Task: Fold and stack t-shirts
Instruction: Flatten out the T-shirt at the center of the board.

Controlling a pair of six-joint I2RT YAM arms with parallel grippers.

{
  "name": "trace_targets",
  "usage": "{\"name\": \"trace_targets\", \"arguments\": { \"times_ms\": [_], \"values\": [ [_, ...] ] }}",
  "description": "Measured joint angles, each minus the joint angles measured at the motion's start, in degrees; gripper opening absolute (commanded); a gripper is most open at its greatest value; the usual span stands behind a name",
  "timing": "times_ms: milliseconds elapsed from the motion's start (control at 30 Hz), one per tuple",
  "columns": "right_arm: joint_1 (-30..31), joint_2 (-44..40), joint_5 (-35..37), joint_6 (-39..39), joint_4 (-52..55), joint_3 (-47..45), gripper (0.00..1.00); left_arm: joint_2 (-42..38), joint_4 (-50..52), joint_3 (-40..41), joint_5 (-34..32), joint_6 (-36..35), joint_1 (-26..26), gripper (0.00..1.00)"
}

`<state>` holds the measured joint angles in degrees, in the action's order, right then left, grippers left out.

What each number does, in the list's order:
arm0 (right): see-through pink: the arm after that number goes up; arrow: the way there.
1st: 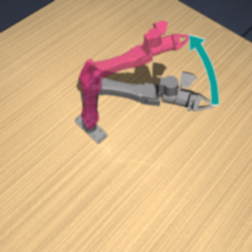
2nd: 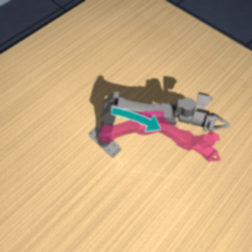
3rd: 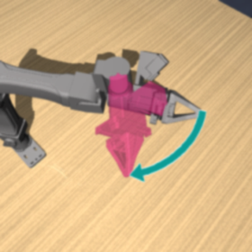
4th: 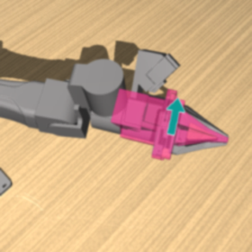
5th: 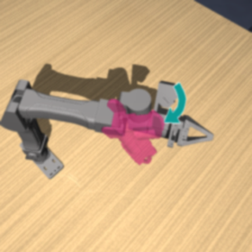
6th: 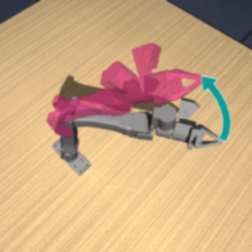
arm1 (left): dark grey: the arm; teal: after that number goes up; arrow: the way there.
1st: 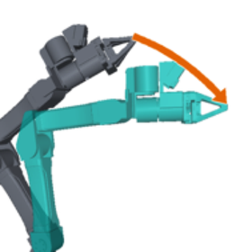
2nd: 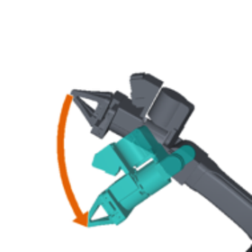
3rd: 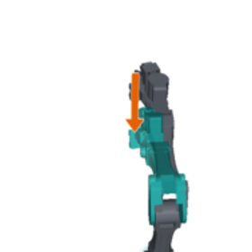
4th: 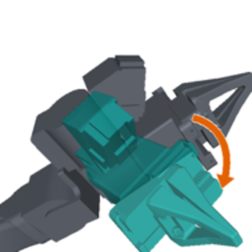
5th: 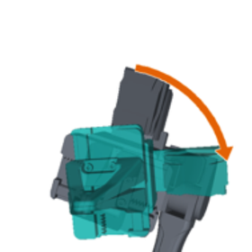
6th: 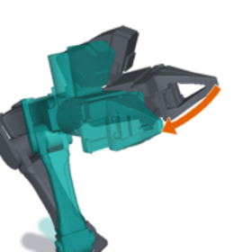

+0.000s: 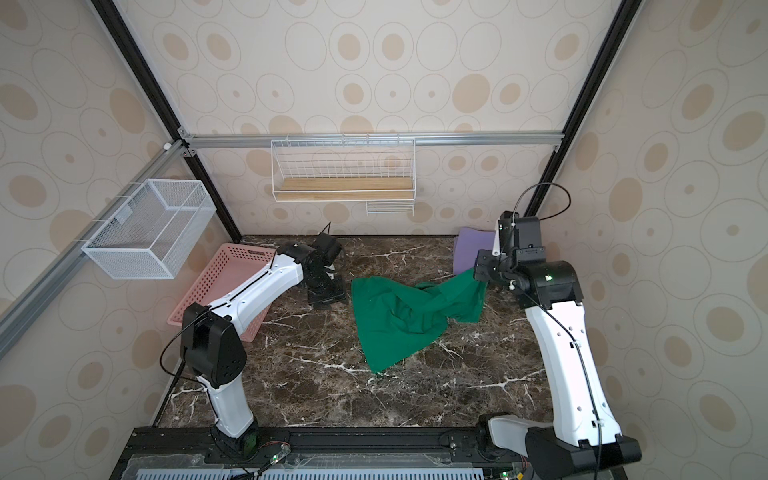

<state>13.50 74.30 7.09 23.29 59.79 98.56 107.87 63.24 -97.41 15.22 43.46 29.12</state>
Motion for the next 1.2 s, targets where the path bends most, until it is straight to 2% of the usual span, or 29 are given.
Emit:
{"name": "trace_targets", "arguments": {
  "times_ms": [200,267,300,333,367,400,433,500,600,767,900,1067,1200],
  "values": [
    [-0.50,16.57,-2.69,0.70,-1.07,8.37,0.00,3.48,-1.38,-1.16,5.33,-2.67,8.00,0.61],
    [-0.74,24.96,-3.28,0.87,-0.20,15.19,0.12,3.21,-1.01,-2.32,5.77,-4.22,10.78,0.62],
    [-0.90,28.94,-3.32,0.83,0.20,19.10,0.15,2.99,-1.07,-2.69,5.79,-4.87,11.96,0.62],
    [-1.09,33.24,-3.32,0.79,0.85,23.87,0.29,2.60,-0.94,-2.84,5.86,-5.49,13.03,0.62],
    [-1.29,36.89,-3.52,0.94,1.14,28.22,0.68,2.14,-0.61,-2.84,5.88,-5.86,13.70,0.63],
    [-1.46,39.87,-3.89,1.09,1.36,31.87,0.81,1.66,-0.20,-2.84,5.88,-6.05,14.10,0.63],
    [-1.77,42.49,-4.52,1.18,1.62,35.21,0.86,1.20,0.22,-2.84,5.86,-6.21,14.29,0.64],
    [-2.36,44.72,-5.42,1.20,2.23,38.29,0.86,0.31,0.55,-2.40,5.70,-6.34,14.45,0.65],
    [-2.93,42.62,-6.19,1.16,2.45,35.60,0.86,-0.90,0.68,0.63,5.97,-6.47,14.53,0.66],
    [-3.13,29.07,-9.07,1.68,0.44,15.15,0.83,-0.59,0.13,7.96,7.30,-8.68,16.26,0.67],
    [-3.06,17.64,-12.24,2.71,-1.38,-0.44,0.81,1.38,-0.13,8.74,6.25,-13.44,21.16,0.66],
    [-3.08,7.02,-15.89,4.74,-2.60,-11.37,0.80,4.83,-0.61,8.74,3.89,-19.21,26.14,0.66],
    [-2.60,2.25,-18.60,6.27,-2.43,-14.80,0.80,8.68,-0.94,8.44,0.70,-22.80,26.53,0.65]
  ]
}}
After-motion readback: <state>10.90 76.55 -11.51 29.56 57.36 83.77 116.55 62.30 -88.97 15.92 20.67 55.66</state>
